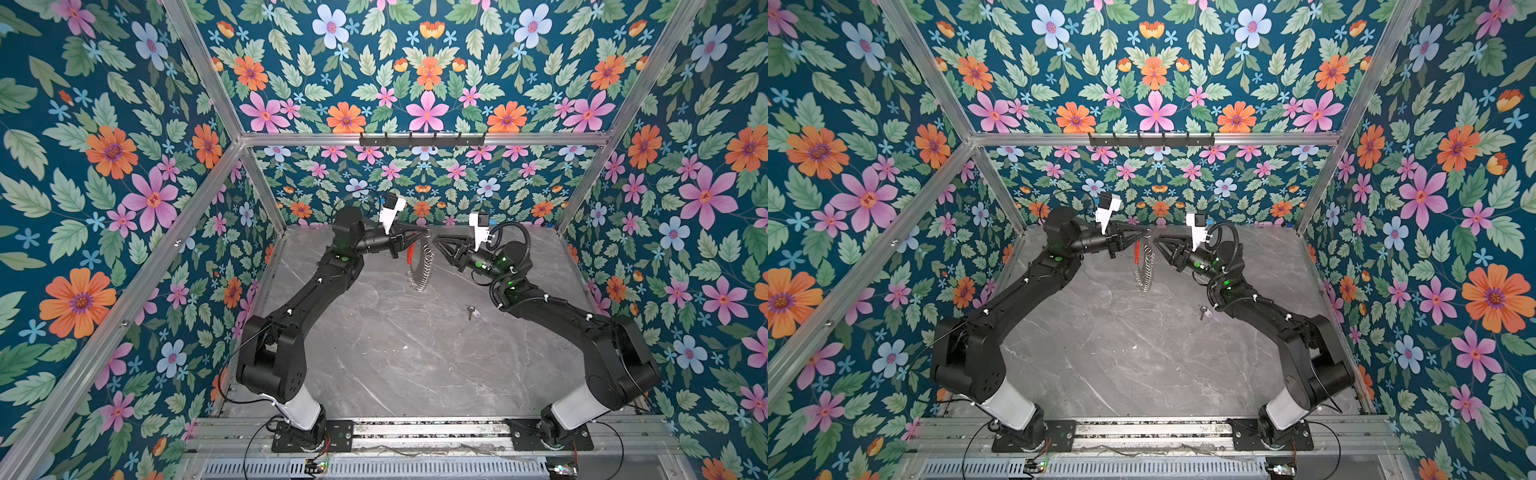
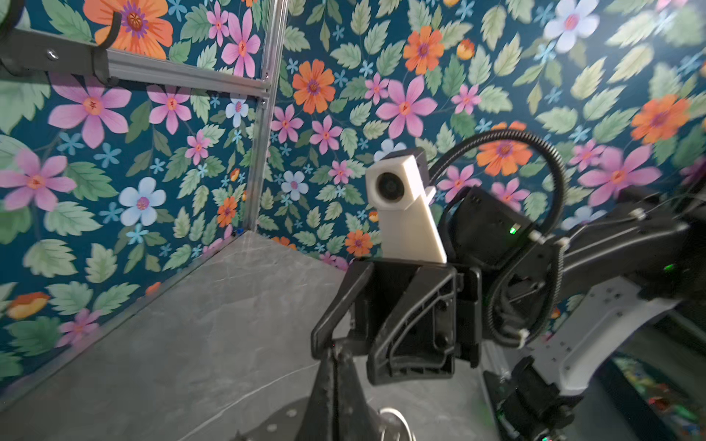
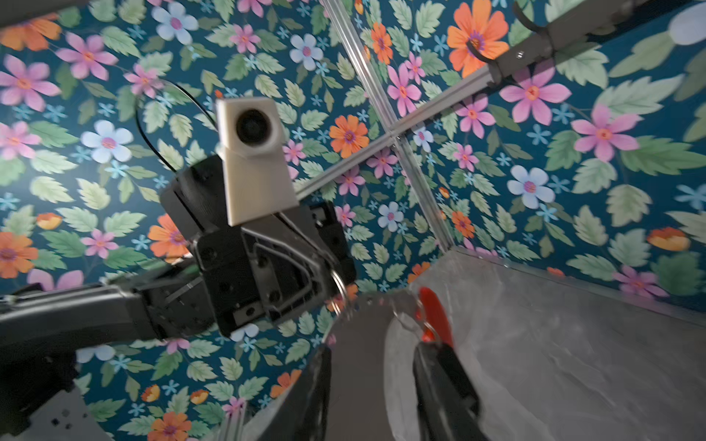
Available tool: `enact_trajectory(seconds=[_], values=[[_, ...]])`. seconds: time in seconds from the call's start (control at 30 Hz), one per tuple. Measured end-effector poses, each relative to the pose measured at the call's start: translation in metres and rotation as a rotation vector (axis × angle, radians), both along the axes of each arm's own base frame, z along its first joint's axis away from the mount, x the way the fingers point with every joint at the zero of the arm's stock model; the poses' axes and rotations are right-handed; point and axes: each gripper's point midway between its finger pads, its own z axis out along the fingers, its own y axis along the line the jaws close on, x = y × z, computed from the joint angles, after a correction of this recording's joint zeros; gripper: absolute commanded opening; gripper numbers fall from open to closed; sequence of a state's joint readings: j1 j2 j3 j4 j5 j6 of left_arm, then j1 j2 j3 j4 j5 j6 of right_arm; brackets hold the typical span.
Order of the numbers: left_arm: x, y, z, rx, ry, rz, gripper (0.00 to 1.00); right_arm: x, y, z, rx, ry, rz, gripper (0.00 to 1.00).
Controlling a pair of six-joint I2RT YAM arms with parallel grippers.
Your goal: Put the keys on the keyring
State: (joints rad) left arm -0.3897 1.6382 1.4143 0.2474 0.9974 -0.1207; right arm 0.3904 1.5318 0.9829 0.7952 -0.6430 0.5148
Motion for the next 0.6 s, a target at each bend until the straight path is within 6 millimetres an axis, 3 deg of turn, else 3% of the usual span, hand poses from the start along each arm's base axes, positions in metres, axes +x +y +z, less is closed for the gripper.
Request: enact_trajectory(seconds=[0.23, 0.6], values=[[-0.001, 0.002, -0.048, 0.316, -0.025, -0.027, 0.00, -0.009, -0.006, -0.029, -0.287, -0.004, -0.006, 0.31], [-0.038, -0.002, -0.065, 0.475, -0.038, -0.189, 0.00, -0.020, 0.008, -0.044, -0.357, -0.005, 0.124, 0.29]])
